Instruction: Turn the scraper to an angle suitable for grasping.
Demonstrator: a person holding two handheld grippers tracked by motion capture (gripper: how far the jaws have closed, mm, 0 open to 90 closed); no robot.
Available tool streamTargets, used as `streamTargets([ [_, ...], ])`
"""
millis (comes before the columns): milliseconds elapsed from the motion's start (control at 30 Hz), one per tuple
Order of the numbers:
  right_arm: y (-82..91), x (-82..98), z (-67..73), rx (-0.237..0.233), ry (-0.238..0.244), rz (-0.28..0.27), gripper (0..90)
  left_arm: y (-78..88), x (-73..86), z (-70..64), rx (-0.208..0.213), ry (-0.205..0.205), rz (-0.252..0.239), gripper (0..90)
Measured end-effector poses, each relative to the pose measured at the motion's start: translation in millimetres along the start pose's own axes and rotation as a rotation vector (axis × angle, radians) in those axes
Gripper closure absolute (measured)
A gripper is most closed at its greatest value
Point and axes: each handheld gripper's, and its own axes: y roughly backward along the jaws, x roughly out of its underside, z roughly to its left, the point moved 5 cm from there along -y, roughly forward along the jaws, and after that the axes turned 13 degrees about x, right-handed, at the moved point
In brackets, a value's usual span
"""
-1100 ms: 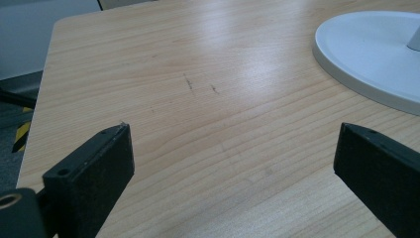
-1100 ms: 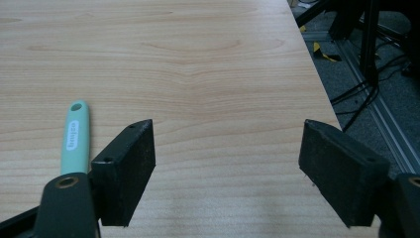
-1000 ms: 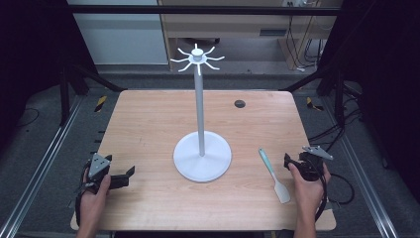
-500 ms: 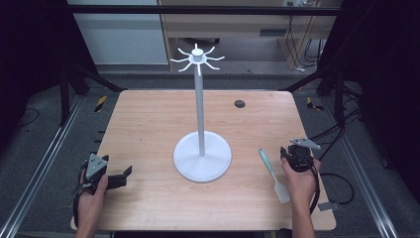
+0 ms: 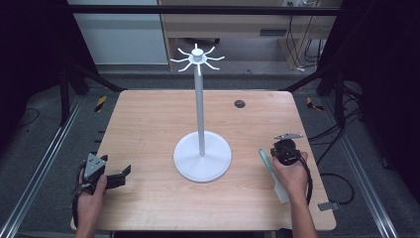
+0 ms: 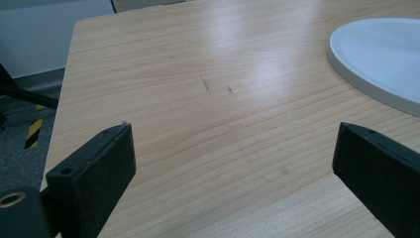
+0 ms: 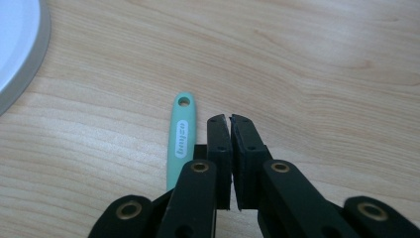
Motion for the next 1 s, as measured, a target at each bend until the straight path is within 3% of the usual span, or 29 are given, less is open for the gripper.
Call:
streamTargets([
  [133,-3.8,-0.5,-0.1,-0.02,-0.016,0.021,89.3,-1.3,-0.5,-2.3,0.005,-0.006,0.006,2.6],
  [533,-12.4,0.9,7.5,-0.051,-0.004,0.07,90.0,-2.1,-0.3,-2.8,0.007,-0.007,0.008,2.6],
  [1000,-20.4,3.2,12.4,-0.048,0.01,0.103,90.0,-2.1,-0.2,-3.7,0.009,-0.009,0.009,2.6],
])
